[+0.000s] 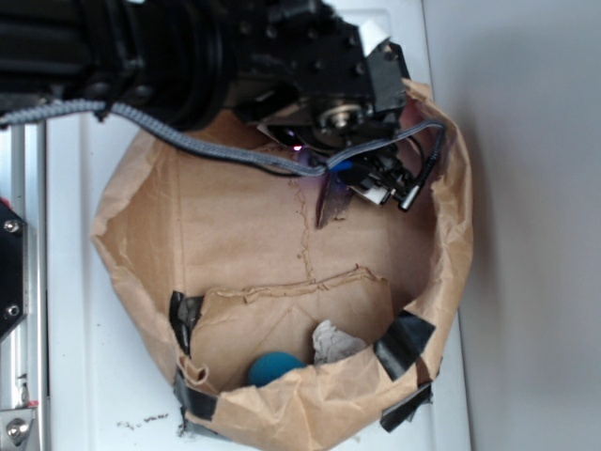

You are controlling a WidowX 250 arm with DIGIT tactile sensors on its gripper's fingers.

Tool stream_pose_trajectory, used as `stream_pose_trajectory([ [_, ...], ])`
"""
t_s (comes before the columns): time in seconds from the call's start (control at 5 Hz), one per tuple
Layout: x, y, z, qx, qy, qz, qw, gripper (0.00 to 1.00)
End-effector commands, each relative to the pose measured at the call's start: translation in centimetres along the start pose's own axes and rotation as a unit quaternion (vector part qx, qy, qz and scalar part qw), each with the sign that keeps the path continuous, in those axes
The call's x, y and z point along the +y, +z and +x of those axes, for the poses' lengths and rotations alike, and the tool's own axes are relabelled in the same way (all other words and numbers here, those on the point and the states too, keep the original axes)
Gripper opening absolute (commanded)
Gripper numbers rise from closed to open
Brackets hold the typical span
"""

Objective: Grab the wood chip.

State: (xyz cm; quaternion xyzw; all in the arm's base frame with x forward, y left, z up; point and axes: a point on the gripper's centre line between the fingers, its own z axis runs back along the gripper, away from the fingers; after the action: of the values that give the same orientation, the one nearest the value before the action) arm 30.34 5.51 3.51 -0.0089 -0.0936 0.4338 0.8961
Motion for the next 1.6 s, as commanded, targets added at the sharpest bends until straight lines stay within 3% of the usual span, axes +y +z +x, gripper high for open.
stream_pose_trajectory([
  [0.0, -3.0, -0.9, -1.8, -0.007, -0.032, 0.0, 0.999, 1.0],
  [0.2, -3.0, -1.5, -1.9, -0.011, -0.033, 0.011, 0.999, 1.0],
  [0.4, -2.9, -1.7, -1.9, -0.019, -0.029, 0.018, 0.999, 0.05],
  [0.8, -2.4, -0.7, -1.7, -0.025, -0.037, 0.004, 0.999, 0.0],
  [1.0, -1.7, 1.6, -1.9, -0.03, -0.055, -0.027, 0.998, 0.0],
  [1.4, 0.9, 10.4, -2.3, 0.003, -0.114, -0.08, 0.99, 0.0],
])
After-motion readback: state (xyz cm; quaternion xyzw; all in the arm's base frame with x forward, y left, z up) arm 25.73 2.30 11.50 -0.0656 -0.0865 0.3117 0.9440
